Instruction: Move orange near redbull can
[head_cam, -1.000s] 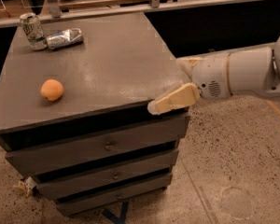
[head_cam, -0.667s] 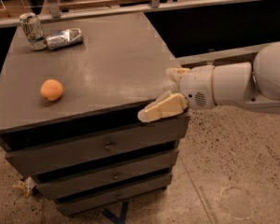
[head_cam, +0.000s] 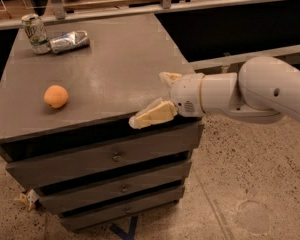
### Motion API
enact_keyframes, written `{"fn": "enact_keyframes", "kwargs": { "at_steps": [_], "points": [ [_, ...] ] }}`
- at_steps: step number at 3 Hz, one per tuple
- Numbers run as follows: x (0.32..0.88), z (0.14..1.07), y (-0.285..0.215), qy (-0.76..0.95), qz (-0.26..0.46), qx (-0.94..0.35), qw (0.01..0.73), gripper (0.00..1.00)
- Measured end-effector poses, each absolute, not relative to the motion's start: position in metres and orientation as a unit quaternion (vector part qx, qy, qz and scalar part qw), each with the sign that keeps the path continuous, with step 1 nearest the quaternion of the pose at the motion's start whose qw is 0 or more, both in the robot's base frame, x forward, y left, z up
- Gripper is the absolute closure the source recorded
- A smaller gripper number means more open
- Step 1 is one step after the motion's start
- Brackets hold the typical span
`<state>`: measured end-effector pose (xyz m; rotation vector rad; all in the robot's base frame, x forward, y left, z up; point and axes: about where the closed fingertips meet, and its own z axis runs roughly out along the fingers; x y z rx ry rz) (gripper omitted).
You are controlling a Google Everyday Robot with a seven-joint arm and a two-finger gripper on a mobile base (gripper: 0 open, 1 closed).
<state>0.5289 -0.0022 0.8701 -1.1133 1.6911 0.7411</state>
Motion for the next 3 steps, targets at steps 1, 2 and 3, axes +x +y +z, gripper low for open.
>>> {"fn": "enact_keyframes", "kwargs": {
  "at_steps": [1, 2, 3],
  "points": [
    [0.545, 0.869, 0.021, 0.671, 0.307, -0.465, 0.489, 0.00],
    [0.559, 0.869, 0.047, 0.648, 0.321, -0.474, 0.502, 0.00],
    [0.568, 0.875, 0.079, 0.623, 0.345, -0.478, 0.515, 0.00]
  ]
}}
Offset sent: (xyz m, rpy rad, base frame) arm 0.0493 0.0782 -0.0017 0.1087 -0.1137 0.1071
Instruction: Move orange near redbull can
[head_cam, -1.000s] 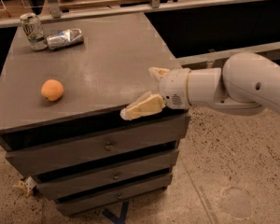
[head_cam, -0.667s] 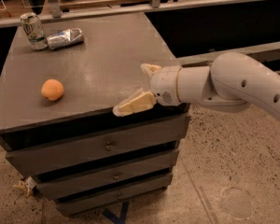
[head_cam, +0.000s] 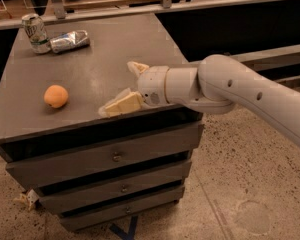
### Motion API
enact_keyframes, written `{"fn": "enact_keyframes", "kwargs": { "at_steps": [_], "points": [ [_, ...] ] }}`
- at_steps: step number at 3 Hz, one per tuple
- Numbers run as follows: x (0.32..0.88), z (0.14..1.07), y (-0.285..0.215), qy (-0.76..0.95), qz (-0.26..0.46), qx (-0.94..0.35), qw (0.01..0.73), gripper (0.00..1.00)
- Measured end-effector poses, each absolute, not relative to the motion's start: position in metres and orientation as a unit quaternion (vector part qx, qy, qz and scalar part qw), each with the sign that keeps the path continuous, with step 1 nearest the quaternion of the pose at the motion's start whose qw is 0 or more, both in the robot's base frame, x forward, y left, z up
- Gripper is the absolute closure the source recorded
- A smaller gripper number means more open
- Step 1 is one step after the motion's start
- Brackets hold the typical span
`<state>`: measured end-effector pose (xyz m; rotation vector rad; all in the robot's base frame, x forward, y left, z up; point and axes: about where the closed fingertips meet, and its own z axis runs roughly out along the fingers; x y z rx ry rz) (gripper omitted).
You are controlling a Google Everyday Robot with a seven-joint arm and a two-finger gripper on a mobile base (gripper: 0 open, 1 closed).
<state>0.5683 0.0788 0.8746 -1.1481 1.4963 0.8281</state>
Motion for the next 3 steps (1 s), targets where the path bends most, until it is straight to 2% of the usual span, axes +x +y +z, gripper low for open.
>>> {"fn": "enact_keyframes", "kwargs": {
  "at_steps": [3],
  "points": [
    [0.571, 0.850, 0.171, 0.577, 0.391, -0.508, 0.506, 0.00]
  ]
}}
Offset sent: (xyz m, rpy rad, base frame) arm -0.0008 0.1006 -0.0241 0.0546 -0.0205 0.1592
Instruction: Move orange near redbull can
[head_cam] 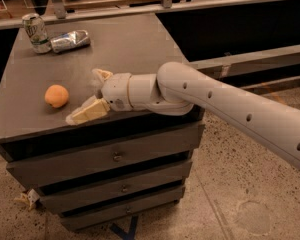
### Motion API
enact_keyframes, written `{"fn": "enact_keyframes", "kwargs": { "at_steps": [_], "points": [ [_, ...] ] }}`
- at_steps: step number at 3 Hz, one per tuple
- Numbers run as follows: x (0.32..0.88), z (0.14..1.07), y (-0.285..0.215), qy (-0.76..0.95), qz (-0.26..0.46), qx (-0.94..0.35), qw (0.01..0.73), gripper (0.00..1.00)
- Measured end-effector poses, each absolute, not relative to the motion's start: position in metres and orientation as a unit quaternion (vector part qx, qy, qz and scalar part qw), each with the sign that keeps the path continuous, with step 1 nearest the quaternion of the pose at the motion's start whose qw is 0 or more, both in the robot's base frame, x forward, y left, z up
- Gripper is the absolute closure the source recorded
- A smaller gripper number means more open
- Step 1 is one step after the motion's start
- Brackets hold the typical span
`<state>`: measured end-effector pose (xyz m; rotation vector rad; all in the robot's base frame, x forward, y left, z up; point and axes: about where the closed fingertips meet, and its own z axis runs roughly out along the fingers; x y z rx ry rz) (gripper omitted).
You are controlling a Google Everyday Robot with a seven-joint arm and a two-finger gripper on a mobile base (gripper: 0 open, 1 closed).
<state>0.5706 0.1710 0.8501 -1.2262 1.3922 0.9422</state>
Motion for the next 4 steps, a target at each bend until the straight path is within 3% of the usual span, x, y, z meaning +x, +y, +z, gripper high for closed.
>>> {"fn": "enact_keyframes", "kwargs": {
  "at_steps": [4],
  "points": [
    [0.592, 0.843, 0.229, 0.563, 0.437, -0.510, 0.482, 0.00]
  ]
}}
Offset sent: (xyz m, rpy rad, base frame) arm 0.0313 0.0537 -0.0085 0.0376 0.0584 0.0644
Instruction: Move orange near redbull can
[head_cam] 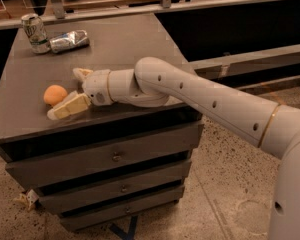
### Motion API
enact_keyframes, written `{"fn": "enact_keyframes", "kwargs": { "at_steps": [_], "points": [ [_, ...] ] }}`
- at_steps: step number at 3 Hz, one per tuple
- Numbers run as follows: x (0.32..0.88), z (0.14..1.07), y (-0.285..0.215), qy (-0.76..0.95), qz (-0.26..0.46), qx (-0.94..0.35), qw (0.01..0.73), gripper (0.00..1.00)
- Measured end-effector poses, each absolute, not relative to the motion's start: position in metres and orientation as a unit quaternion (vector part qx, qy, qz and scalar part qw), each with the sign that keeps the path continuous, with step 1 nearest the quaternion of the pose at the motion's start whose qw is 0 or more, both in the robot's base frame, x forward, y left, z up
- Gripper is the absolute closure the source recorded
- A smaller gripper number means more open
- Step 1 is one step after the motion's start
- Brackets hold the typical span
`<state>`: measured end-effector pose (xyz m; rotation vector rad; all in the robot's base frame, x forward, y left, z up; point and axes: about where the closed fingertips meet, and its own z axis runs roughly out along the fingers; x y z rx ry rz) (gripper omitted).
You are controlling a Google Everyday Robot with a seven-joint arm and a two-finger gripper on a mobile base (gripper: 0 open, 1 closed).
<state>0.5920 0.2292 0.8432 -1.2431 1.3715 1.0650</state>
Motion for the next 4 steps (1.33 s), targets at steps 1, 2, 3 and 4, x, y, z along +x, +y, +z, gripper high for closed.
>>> {"fn": "enact_keyframes", "kwargs": {
  "at_steps": [1, 2, 3, 4],
  "points": [
    [0.591, 0.850, 0.237, 0.553, 0.447, -0.515, 0.478, 0.00],
    [0.586, 0.856, 0.245, 0.543, 0.450, -0.522, 0.480, 0.00],
    [0.579, 0.854, 0.251, 0.535, 0.456, -0.531, 0.472, 0.00],
    [0.575, 0.850, 0.253, 0.531, 0.460, -0.539, 0.465, 0.16]
  ]
}}
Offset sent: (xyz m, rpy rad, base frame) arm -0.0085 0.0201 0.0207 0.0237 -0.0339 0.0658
